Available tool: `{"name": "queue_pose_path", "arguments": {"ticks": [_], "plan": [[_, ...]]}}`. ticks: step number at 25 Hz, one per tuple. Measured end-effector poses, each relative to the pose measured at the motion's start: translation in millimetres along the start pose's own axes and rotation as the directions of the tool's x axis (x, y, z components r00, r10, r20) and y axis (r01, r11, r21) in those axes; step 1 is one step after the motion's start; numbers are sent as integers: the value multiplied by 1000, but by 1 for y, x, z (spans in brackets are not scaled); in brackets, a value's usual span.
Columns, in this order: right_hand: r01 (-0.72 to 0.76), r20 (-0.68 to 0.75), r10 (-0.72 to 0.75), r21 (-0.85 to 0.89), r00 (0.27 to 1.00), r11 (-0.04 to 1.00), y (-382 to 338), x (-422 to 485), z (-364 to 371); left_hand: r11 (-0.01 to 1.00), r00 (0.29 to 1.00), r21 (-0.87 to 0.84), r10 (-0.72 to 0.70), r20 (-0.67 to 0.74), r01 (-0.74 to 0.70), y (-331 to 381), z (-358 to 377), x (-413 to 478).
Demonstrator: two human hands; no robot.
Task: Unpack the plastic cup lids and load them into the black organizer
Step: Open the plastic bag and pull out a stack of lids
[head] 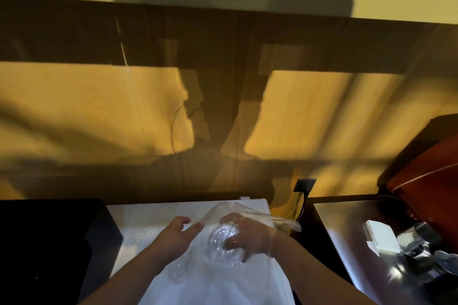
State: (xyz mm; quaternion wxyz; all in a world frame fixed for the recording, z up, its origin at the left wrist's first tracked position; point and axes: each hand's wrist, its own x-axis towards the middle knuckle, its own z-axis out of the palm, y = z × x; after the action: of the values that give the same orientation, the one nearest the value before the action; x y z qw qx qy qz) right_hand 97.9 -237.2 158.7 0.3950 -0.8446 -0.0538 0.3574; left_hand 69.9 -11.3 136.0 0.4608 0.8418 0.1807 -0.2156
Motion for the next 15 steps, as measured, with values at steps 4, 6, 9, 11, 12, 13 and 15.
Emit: {"name": "queue_pose_path", "arguments": {"ticks": [4,6,9,11,12,13,15], "plan": [[43,25,-56,368,998,929,-4,-17,-6,892,931,-351,-170,323,284,-7,-17,7],[67,28,-107,622,994,780,-1,-24,-5,839,890,-430,-131,436,334,-14,-21,7],[107,-4,-160,764,987,637,3,-27,-1,793,855,-494,-63,514,356,-18,-17,6],[98,1,-165,802,986,589,1,-26,3,779,845,-525,-12,535,343,-15,-12,5],[95,10,-180,819,984,566,0,-27,4,778,847,-537,11,531,326,-11,-11,4],[89,24,-195,830,980,550,-3,-28,5,785,853,-536,20,521,309,-8,-11,3],[97,45,-257,852,965,514,-12,-33,6,789,848,-523,5,530,322,-2,-14,0]]}}
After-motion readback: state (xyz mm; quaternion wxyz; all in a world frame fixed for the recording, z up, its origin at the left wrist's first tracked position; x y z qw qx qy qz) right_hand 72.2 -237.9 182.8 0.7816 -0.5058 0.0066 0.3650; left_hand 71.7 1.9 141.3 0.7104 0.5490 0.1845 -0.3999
